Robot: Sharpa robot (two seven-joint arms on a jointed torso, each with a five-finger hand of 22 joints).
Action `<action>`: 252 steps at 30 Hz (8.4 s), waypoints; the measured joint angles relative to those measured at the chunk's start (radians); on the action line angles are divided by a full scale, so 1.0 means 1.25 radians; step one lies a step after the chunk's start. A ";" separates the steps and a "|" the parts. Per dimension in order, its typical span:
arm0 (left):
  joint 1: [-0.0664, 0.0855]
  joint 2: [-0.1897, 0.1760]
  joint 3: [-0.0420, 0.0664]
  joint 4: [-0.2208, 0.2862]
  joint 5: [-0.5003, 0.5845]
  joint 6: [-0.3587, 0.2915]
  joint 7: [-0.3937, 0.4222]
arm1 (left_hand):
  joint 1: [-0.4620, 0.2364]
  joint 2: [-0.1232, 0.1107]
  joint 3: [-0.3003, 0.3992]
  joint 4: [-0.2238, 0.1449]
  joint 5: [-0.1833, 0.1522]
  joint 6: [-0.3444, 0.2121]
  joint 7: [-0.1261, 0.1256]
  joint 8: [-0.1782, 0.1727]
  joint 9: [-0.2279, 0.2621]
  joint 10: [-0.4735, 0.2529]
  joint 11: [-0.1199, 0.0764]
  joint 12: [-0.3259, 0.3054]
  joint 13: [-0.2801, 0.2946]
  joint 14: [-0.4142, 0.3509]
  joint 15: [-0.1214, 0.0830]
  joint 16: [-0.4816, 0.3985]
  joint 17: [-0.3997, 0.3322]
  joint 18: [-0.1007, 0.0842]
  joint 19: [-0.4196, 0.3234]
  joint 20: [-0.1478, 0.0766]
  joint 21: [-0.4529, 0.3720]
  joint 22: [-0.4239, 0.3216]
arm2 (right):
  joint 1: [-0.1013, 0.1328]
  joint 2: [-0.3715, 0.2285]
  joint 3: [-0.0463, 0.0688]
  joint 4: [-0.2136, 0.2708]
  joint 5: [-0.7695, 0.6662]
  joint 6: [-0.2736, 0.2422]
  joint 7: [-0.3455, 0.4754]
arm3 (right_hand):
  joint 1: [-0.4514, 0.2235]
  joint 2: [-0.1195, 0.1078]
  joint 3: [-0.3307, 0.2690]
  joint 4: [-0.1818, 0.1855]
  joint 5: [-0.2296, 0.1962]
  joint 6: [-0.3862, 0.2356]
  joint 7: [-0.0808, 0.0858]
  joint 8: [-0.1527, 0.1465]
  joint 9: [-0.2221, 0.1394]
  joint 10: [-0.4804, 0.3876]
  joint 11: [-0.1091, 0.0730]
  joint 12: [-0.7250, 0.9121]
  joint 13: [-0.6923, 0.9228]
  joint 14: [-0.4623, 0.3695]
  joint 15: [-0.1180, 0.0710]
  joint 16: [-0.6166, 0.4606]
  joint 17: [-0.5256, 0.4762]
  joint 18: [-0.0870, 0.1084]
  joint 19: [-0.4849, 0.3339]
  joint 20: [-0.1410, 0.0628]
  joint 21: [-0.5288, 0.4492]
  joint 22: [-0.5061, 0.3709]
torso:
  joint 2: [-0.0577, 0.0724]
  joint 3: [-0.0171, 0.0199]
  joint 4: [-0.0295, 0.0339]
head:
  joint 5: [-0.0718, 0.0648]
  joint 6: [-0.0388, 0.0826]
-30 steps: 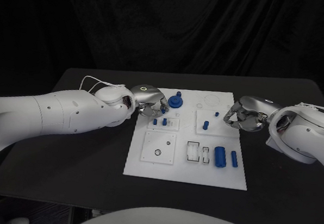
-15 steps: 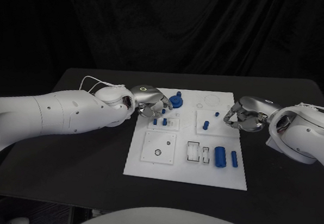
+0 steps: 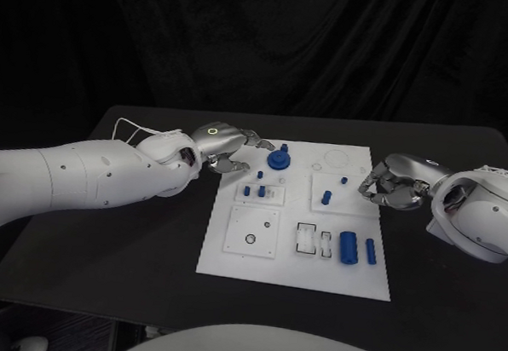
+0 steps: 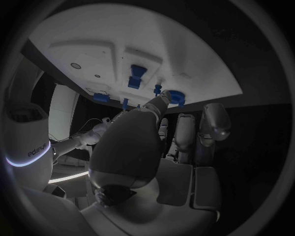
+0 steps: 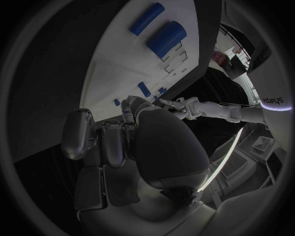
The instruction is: Assemble the parts on the task board
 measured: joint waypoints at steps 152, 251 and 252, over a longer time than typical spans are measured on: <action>-0.084 -0.160 0.000 0.176 1.046 0.525 0.340 | -0.063 0.212 -0.413 0.197 0.185 -0.259 0.057 -0.026 -0.168 -0.355 -0.118 -0.334 -0.386 -1.017 0.055 -1.089 -0.883 0.011 -0.970 0.016 -0.844 -0.893 | -0.066 0.083 0.000 -0.183 -0.143 -0.097 0.082 | 0.024 -0.040 0.069 -0.089 0.064 -0.073 0.021 0.199 0.132 -0.482 0.031 -0.534 -0.743 -0.051 0.026 -0.104 -0.192 0.037 -0.048 0.029 -0.106 0.000 | 0.003 -0.0484 0.0840 | -0.096 0.000; -0.099 -0.135 0.000 0.152 1.047 0.540 0.340 | -0.063 0.212 -0.411 0.199 0.188 -0.262 0.060 -0.026 -0.168 -0.355 -0.113 -0.334 -0.386 -1.020 0.058 -1.089 -0.884 0.011 -0.973 0.019 -0.844 -0.903 | -0.086 0.226 0.002 0.021 -0.298 0.063 -0.003 | 0.007 -0.054 0.056 -0.076 0.071 -0.088 0.019 0.197 0.172 -0.471 0.031 -0.563 -0.764 -0.049 0.023 -0.099 -0.202 0.037 -0.051 0.026 -0.116 0.000 | 0.003 -0.0491 0.0835 | -0.024 0.000; -0.099 -0.135 0.000 0.151 1.047 0.540 0.340 | -0.063 0.212 -0.411 0.199 0.188 -0.262 0.060 -0.026 -0.168 -0.355 -0.113 -0.334 -0.386 -1.020 0.058 -1.089 -0.884 0.011 -0.975 0.021 -0.844 -0.903 | -0.086 0.226 0.001 0.022 -0.298 0.063 -0.003 | 0.007 -0.054 0.056 -0.076 0.071 -0.088 0.019 0.196 0.172 -0.471 0.031 -0.563 -0.764 -0.049 0.023 -0.099 -0.202 0.037 -0.051 0.026 -0.116 0.000 | 0.003 -0.0492 0.0832 | -0.024 0.000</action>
